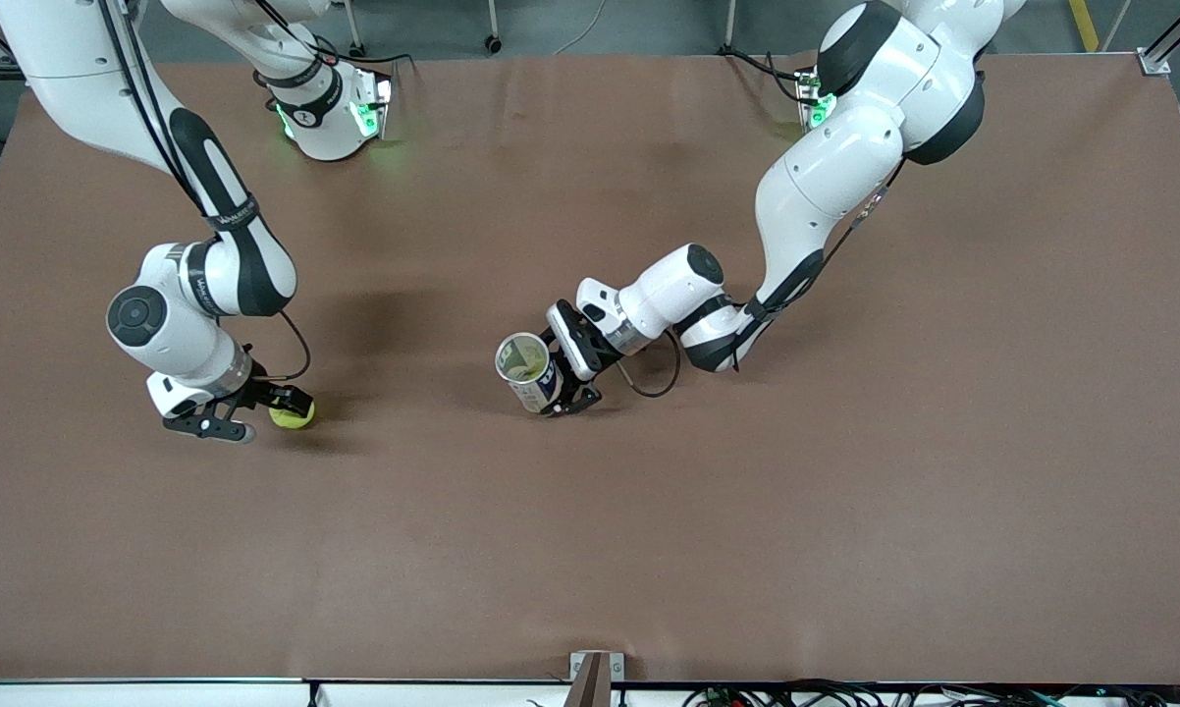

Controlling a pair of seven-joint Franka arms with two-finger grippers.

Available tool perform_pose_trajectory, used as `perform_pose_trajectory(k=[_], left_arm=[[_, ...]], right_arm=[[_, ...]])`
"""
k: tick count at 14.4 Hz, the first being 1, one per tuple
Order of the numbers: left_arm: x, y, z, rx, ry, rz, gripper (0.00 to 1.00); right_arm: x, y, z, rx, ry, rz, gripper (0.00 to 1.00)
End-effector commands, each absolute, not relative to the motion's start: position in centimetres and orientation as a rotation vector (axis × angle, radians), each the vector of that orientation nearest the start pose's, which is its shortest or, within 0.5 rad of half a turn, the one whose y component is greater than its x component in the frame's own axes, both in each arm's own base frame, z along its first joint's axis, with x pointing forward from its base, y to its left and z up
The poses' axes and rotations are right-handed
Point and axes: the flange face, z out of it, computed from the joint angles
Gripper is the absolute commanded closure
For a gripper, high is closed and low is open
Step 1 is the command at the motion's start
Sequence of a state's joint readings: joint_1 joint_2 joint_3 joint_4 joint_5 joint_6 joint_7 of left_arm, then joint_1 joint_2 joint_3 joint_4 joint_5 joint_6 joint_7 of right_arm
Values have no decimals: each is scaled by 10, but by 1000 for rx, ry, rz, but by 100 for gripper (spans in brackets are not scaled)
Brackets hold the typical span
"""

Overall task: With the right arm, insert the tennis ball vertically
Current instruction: 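Lower the right gripper and grasp the second tennis ball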

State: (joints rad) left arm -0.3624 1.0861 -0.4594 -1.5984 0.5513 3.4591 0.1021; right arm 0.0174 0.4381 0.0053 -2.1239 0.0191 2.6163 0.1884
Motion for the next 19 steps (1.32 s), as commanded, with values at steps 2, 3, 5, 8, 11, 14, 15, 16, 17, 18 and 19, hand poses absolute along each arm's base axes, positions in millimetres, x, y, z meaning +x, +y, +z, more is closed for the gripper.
perform_pose_trajectory(k=[2, 3, 5, 8, 11, 14, 15, 16, 17, 18, 19], left_arm=[[499, -507, 155, 2025, -1299, 1072, 24], [499, -506, 155, 2026, -1298, 1072, 24], [499, -506, 155, 2026, -1298, 1072, 24], [502, -504, 155, 2030, -1291, 1076, 24], [503, -505, 157, 2033, -1283, 1077, 24], [504, -504, 157, 2031, -1287, 1079, 24], [504, -504, 157, 2031, -1287, 1079, 24], [504, -504, 157, 2032, -1286, 1079, 24], [504, -504, 157, 2034, -1285, 1077, 24], [504, -504, 157, 2033, -1284, 1078, 24], [504, -504, 157, 2033, -1284, 1078, 24]], right_arm=[[581, 17, 197, -3087, 309, -63, 0], [581, 18, 196, -3087, 307, -58, 1], [581, 18, 195, -3089, 305, -53, 18], [587, 16, 200, -3087, 304, -68, 42], [595, 16, 209, -3089, 252, -104, 66], [597, 16, 212, -3088, 256, -111, 89], [597, 20, 214, -3086, 265, -113, 97], [597, 27, 218, -3077, 292, -103, 99], [595, 43, 227, -3062, 350, -79, 100], [596, 63, 243, -3046, 402, -48, 100], [593, 78, 255, -3032, 469, 16, 100]])
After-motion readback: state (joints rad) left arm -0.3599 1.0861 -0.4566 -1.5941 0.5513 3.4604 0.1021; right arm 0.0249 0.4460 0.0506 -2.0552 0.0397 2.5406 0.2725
